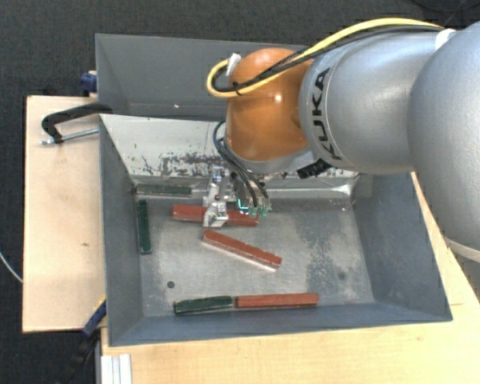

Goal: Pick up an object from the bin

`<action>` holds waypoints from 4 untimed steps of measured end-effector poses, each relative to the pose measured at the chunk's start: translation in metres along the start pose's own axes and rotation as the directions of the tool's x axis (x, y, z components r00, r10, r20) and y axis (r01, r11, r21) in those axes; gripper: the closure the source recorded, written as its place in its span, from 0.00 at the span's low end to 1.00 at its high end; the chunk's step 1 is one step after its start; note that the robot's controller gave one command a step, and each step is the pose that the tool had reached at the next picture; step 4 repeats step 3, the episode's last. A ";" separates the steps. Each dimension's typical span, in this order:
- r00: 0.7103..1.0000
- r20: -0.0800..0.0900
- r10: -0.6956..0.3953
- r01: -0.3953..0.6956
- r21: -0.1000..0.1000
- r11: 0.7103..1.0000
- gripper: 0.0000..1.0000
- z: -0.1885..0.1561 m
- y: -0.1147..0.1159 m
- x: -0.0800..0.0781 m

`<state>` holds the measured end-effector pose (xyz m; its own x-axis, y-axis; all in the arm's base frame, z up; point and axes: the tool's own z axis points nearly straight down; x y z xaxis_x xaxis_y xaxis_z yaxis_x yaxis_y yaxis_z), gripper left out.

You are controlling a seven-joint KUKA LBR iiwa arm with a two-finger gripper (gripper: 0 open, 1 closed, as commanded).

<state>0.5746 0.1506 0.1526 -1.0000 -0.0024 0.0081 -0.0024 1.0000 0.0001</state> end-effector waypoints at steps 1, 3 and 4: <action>1.000 0.008 0.003 -0.003 -0.001 1.000 1.00 -0.005 -0.001 -0.002; 1.000 0.007 0.008 -0.008 -0.001 1.000 1.00 -0.050 -0.002 -0.009; 1.000 0.007 0.008 -0.008 -0.001 1.000 1.00 -0.050 -0.002 -0.009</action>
Offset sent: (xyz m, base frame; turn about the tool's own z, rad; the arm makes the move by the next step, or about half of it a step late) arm 0.0000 0.0000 0.0000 0.0000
